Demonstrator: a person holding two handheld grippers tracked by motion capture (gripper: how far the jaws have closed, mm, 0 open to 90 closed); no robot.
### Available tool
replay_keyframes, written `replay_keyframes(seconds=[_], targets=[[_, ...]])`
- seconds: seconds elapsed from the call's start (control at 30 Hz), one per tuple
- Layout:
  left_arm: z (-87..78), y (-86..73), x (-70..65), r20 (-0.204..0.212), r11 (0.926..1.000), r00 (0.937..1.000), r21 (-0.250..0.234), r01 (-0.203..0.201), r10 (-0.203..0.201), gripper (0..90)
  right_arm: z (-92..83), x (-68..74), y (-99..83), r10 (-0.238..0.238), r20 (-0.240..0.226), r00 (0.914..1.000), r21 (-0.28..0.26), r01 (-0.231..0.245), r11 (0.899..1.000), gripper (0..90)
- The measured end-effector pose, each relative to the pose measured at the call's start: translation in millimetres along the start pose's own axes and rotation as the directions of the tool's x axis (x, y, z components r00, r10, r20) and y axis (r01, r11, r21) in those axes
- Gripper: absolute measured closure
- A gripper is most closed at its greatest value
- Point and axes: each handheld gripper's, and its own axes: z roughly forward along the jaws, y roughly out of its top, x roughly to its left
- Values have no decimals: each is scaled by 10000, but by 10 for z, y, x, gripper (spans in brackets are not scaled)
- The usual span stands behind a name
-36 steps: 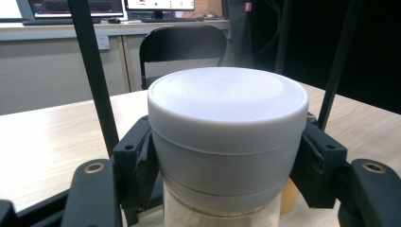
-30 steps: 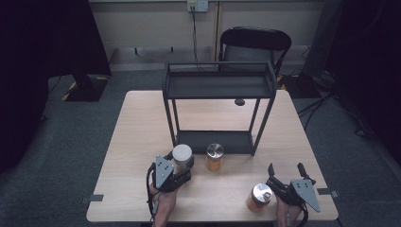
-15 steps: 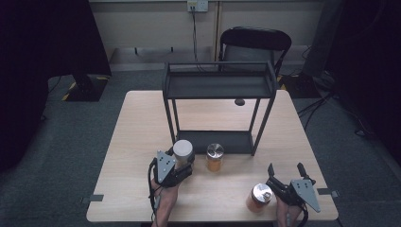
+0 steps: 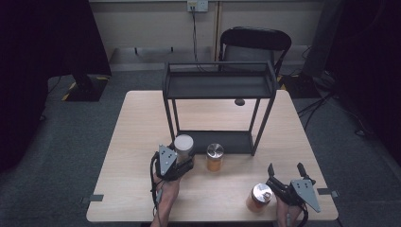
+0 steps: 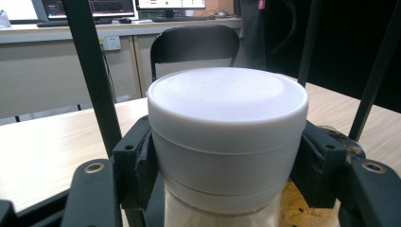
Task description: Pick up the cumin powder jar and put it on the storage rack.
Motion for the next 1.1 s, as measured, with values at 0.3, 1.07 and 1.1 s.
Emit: replay_keyframes(seconds=[0.3, 1.07, 1.1], targets=[[95, 63, 6, -142, 9999, 9998, 69, -136, 137, 340, 0, -3, -1, 4, -15, 10000, -6, -4, 10000, 18], [305, 158, 37, -169, 9996, 9995, -28, -272, 272, 340, 0, -13, 0, 22, -62, 10000, 2, -22, 10000, 18], [314, 154, 41, -161, 9995, 9994, -41, -308, 307, 339, 0, -14, 1, 32, -64, 10000, 10, -32, 10000, 18]])
